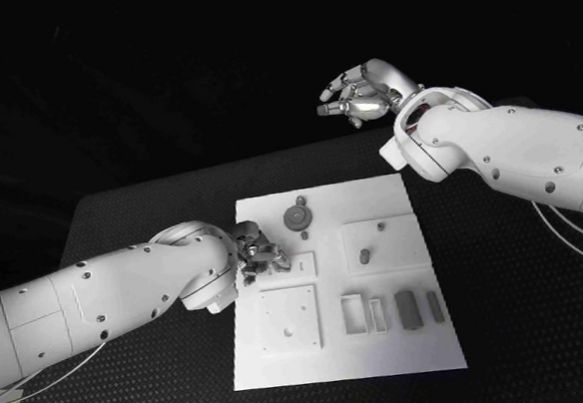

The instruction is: Assemble the parts on the task board

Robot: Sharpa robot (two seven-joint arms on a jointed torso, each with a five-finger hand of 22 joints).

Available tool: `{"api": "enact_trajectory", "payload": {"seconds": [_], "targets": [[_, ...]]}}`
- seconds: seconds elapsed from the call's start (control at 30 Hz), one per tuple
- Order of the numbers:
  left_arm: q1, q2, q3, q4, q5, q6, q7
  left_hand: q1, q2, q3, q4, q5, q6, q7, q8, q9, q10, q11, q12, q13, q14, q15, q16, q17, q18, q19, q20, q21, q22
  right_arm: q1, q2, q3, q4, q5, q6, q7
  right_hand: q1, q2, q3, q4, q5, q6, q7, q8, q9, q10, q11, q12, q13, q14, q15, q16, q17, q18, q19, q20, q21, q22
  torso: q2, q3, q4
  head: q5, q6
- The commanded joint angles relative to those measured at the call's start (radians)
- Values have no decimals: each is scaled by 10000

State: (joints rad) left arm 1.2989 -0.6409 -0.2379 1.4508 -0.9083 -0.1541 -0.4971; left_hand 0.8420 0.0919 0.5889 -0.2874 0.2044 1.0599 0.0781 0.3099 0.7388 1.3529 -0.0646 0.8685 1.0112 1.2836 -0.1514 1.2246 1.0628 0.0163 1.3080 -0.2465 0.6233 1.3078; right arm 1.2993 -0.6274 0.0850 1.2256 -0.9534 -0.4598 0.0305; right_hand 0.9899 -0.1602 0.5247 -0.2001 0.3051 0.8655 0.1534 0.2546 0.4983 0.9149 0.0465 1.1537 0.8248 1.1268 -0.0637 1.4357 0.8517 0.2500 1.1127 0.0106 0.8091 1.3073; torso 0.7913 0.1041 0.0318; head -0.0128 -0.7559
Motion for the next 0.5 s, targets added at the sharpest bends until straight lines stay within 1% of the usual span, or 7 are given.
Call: {"api": "enact_trajectory", "payload": {"seconds": [0.03,0.17,0.27,0.37,0.5], "targets": [[-47,35,-12,107,-719,268,66,93,-88,103,11,161,1288,-668,27,561,-290,-344,47,-19,-413,-476,48,-30,305,234,-321,59,211,-1,-13,7,25,23,146,32,-37,94,-8,-69,35,-6,57,-54,-12,-30,7,40,10,-79,25,-58,10,118,-49,-7,-52,194,0,0,1,-3,-16],[-57,49,-12,120,-1006,286,64,109,-122,110,10,161,1292,-670,20,566,-291,-346,52,-28,-412,-479,58,-49,306,240,-321,64,209,-1,-10,7,24,26,151,32,-43,96,-9,-68,35,-7,58,-54,-13,-31,7,40,10,-80,26,-58,10,118,-49,-6,-52,194,-4,6,7,4,-35],[-60,60,-12,124,-1041,286,58,118,-149,112,20,131,1297,-671,12,572,-290,-347,57,-39,-412,-482,67,-71,305,242,-318,66,206,-1,-10,7,26,27,159,31,-47,97,-9,-67,35,-7,58,-54,-13,-32,7,41,10,-81,26,-58,10,118,-50,-5,-53,194,0,-2,4,10,-32],[-64,75,-12,124,-1058,290,52,119,-188,106,45,34,1307,-672,-5,584,-286,-348,68,-63,-410,-485,88,-117,304,250,-314,68,199,-2,-13,7,28,31,170,32,-52,99,-9,-67,36,-7,58,-54,-14,-33,8,41,9,-82,26,-59,10,118,-51,-5,-53,194,-2,-1,4,14,-30],[-66,93,-12,123,-1056,306,49,122,-199,105,51,12,1316,-674,-10,590,-282,-350,75,-73,-407,-486,99,-135,305,255,-314,70,197,-2,-6,7,17,33,180,32,-57,102,-8,-67,36,-7,58,-54,-15,-34,8,41,9,-83,27,-59,11,118,-52,-4,-54,194,-4,4,3,21,-32]]}}
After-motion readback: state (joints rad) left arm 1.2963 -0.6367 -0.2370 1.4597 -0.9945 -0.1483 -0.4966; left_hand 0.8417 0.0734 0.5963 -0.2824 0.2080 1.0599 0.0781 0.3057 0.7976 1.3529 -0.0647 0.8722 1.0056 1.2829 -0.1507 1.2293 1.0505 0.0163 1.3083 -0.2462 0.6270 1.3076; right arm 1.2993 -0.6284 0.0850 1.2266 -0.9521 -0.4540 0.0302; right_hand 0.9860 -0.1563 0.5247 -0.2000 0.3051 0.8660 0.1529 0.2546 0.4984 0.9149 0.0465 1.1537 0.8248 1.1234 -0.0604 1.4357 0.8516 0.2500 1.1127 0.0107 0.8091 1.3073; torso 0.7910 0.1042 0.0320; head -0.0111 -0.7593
